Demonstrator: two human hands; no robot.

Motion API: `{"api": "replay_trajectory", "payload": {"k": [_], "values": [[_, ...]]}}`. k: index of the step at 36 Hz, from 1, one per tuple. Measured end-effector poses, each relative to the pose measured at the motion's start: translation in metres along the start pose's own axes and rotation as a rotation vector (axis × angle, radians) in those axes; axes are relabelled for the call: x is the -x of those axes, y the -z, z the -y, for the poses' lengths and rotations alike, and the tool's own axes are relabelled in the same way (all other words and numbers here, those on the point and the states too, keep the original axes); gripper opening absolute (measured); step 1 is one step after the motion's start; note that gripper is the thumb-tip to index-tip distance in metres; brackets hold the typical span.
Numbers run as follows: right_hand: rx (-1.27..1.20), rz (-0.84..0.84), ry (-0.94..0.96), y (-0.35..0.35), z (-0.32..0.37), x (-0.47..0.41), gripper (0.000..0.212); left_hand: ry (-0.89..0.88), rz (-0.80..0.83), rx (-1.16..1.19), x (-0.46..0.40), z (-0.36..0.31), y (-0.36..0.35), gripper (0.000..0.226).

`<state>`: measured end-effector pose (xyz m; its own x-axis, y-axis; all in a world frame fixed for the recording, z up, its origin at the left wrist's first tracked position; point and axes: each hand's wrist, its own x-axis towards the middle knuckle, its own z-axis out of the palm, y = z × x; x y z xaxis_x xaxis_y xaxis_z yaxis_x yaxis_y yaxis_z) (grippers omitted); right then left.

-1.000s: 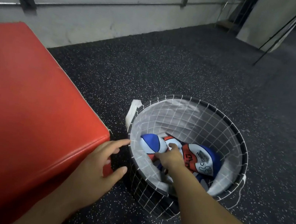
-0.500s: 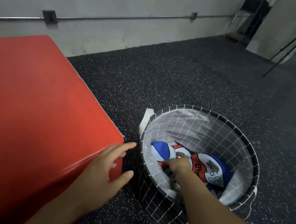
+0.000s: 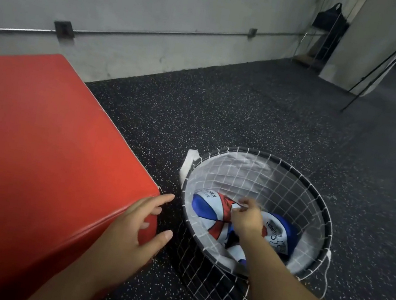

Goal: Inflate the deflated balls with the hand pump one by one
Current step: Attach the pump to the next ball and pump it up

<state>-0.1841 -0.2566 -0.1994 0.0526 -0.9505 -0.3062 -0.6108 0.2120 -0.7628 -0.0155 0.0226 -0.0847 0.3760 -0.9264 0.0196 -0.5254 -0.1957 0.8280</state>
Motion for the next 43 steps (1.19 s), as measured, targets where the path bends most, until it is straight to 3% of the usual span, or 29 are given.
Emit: {"api": "replay_trajectory", "payload": {"k": [2, 4, 18, 34, 43], "values": [[0.044, 0.183, 0.017, -0.004, -0.002, 0.009, 0.057, -0.003, -0.009, 0.007, 0.003, -0.002, 0.001, 0.067], [0.069, 0.252, 0.032, -0.006, -0.004, 0.017, 0.073, -0.008, -0.01, 0.008, 0.006, -0.005, 0.001, 0.068], [0.068, 0.213, 0.059, -0.015, -0.014, 0.005, 0.09, -0.004, 0.043, -0.004, -0.005, 0.0, -0.012, 0.066], [0.137, 0.008, 0.025, -0.01, -0.009, -0.009, 0.046, 0.0, 0.039, -0.006, -0.014, 0.005, -0.013, 0.067], [0.01, -0.153, 0.136, 0.045, 0.02, 0.028, 0.04, -0.06, -0.003, -0.007, 0.012, 0.005, 0.01, 0.071]]}}
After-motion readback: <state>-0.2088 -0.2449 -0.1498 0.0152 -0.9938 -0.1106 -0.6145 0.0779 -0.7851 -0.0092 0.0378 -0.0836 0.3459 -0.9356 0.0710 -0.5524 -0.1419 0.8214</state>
